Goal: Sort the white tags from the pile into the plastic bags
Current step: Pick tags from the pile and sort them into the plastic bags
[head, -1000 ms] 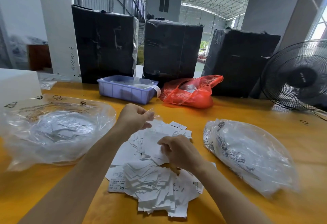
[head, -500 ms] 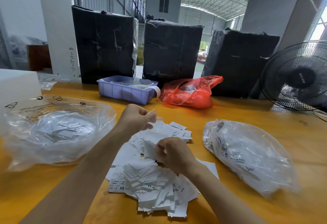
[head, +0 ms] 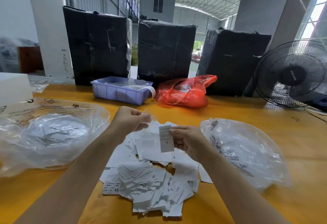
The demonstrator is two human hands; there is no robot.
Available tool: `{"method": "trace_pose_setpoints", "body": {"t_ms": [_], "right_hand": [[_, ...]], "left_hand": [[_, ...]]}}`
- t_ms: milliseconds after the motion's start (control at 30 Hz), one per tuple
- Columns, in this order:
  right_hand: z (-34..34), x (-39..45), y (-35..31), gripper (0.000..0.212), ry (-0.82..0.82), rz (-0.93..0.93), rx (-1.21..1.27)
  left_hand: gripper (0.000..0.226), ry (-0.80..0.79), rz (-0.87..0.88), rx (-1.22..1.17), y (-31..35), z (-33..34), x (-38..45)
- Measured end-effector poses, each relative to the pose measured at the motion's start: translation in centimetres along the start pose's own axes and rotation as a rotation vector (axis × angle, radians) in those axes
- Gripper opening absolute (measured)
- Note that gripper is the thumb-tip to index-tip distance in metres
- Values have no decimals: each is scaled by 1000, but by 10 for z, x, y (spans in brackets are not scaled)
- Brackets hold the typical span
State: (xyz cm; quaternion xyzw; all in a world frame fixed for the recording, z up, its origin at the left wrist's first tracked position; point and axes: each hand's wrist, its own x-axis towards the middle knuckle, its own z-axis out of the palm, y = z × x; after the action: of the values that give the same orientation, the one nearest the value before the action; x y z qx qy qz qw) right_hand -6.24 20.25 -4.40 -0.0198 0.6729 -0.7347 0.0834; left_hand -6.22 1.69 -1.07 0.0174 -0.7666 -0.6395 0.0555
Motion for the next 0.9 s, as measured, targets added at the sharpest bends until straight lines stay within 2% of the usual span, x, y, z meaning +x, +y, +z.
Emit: {"method": "trace_pose_setpoints", "body": {"t_ms": [133, 300, 367, 533, 633, 800, 900], "right_hand": [[-3, -3, -10, 14, -39, 11, 139], [-4, -8, -20, 10, -45, -38, 95], [-3, -11, -25, 8, -6, -123, -39], [2, -20, -38, 5, 111, -478, -405], [4, -21, -40, 11, 128, -581, -595], [1, -20, -39, 8, 154, -534, -630], [-3, -20, -39, 11, 162, -448, -462]], "left_hand": [[15, -45, -38, -34, 1, 3, -2], [13, -121, -92, -66, 4, 5, -5], [13, -160, -102, -70, 6, 6, -6], [12, -241, -100, -19, 10, 9, -10], [11, -274, -88, 12, 11, 11, -12], [13, -295, -76, 34, 13, 11, -14], [14, -300, -68, 35, 13, 11, -14]]}}
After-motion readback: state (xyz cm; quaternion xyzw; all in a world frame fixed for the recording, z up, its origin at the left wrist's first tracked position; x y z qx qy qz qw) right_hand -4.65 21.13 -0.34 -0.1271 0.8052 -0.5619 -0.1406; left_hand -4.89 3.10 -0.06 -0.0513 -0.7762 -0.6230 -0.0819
